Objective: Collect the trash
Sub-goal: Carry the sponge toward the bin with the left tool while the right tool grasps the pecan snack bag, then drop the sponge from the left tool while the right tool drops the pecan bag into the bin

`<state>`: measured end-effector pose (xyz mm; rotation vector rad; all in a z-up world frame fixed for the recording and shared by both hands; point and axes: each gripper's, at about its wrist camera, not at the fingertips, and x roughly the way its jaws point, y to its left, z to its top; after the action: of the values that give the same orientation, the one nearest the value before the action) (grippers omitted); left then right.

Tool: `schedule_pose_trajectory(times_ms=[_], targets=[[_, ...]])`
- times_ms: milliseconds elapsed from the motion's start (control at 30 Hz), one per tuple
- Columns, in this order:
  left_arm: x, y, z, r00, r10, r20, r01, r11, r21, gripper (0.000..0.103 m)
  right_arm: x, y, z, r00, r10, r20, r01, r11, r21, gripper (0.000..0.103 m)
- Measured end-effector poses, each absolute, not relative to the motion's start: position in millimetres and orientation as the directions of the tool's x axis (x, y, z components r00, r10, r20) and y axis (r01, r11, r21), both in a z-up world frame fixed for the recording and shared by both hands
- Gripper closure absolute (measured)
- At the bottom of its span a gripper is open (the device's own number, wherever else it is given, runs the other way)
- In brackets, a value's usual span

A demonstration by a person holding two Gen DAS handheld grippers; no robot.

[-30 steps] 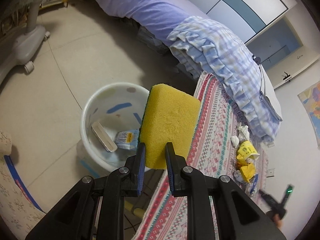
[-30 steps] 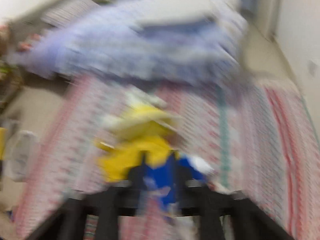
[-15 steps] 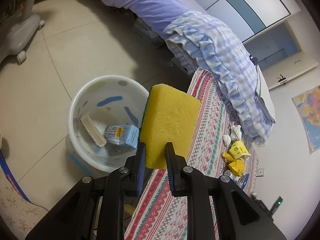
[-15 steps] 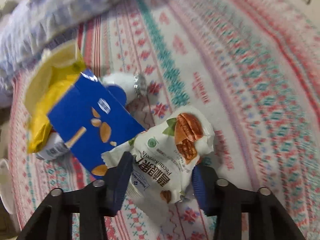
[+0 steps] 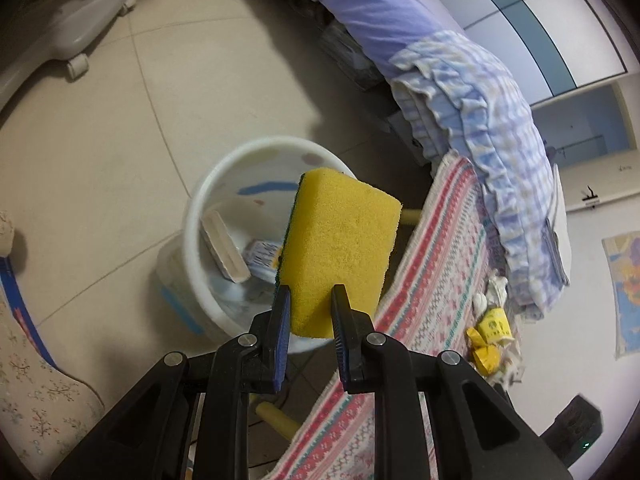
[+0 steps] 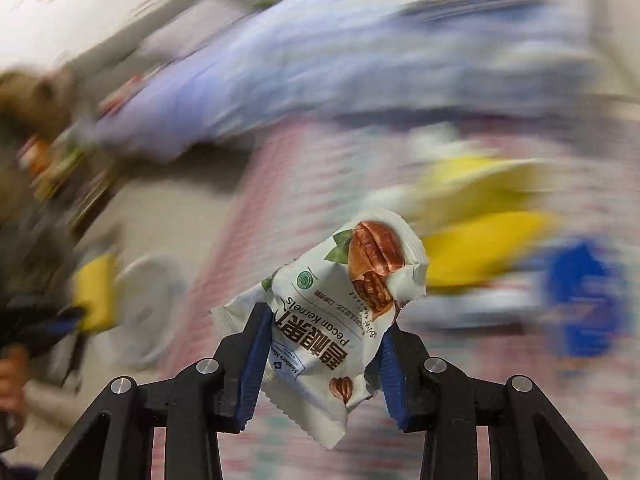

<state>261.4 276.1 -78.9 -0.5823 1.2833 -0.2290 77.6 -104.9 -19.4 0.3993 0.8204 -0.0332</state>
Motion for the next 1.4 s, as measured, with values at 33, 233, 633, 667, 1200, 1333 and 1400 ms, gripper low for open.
schedule_pose_trajectory(times_ms=[33,233,633,667,1200,1333,1400], targets=[[262.7,279.6,-80.0,0.289,-0.471,-0.833,-0.165,0.833,-0.528,0.082,93.2,-81.6,-23.5,0.673,0.168,-0.72,0.13,0.932,0.339,0.059],[270.8,310.8,-82.7,0.33,-0.466,-0.821,-0.272,0.786,-0.555,0.082,167.0,16.7,-45.2,0.61,0.313,-0.728,-0.068,0.936,0.346,0.059],[280.2,341.3,-94.5,0.345,-0.463,-0.816,-0.342,0.748,-0.569,0.082,258.8,129.1,-108.9,0.474,0.321,-0.82,-0.144,0.947,0.287,0.041],[281.3,339.0,-95.5,0.34,-0.467,-0.817,-0.336,0.751,-0.569,0.082,263.0,129.8,-110.1,0.472,0.327,-0.819,-0.145,0.945,0.294,0.04],[290.3,302.1,-95.7,0.326,-0.439,-0.838,-0.294,0.795,-0.531,0.035,242.7,72.4,-94.7,0.508,0.325,-0.798,-0.023,0.931,0.364,0.032],[282.1,301.8,-89.8,0.354,-0.394,-0.848,-0.282,0.82,-0.498,0.035,217.0,47.5,-78.1,0.518,0.325,-0.791,-0.033,0.932,0.361,0.032],[276.0,299.5,-87.0,0.364,-0.375,-0.853,-0.276,0.831,-0.483,0.035,198.9,29.0,-66.3,0.527,0.319,-0.787,-0.042,0.935,0.351,0.032]])
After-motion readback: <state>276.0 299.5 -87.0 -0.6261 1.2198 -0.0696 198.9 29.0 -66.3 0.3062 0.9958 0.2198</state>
